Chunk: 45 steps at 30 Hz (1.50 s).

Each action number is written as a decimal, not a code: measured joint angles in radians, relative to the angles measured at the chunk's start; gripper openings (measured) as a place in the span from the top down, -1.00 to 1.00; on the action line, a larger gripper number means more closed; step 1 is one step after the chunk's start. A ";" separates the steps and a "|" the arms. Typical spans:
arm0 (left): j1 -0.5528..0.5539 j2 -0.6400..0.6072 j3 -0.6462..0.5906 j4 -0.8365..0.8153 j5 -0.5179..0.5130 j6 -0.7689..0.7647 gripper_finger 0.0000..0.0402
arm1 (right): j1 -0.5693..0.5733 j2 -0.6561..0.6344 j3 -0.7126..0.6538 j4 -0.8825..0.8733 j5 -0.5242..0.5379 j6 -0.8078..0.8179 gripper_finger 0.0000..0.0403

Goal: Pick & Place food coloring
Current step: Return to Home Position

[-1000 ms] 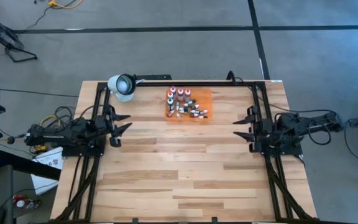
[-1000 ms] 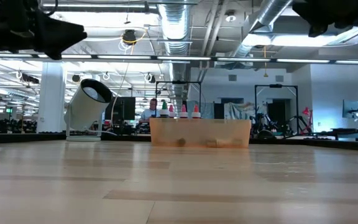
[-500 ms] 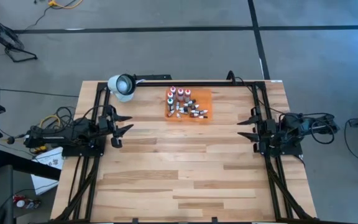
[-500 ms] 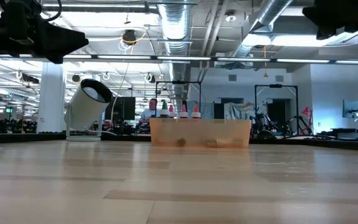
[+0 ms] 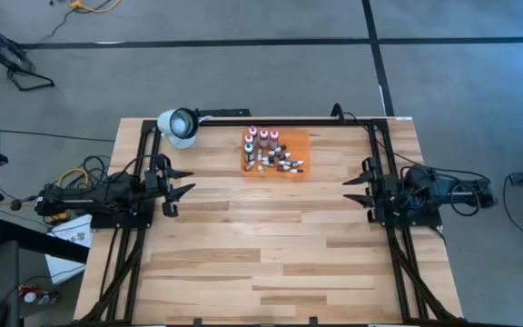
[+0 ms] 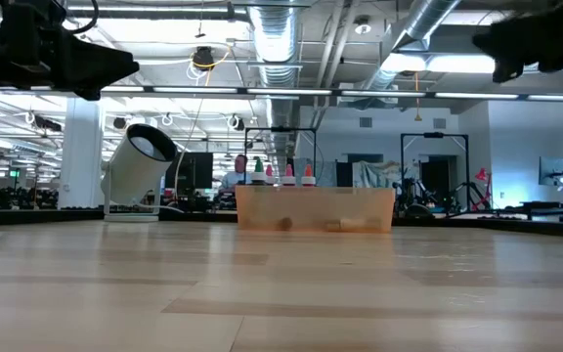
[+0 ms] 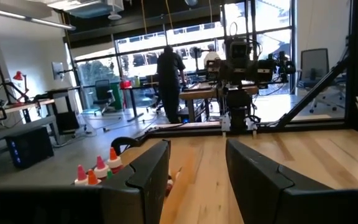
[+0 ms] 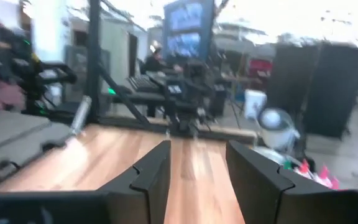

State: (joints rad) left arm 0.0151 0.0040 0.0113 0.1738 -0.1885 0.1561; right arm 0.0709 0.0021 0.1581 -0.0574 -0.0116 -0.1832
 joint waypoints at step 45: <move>0.000 0.001 -0.001 -0.119 0.026 0.003 0.24 | -0.099 0.011 -0.152 0.071 0.018 0.071 0.34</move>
State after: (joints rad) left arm 0.0147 0.0048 0.0101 0.0551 -0.1623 0.1593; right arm -0.0284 0.0128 0.0063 0.0139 0.0059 -0.1127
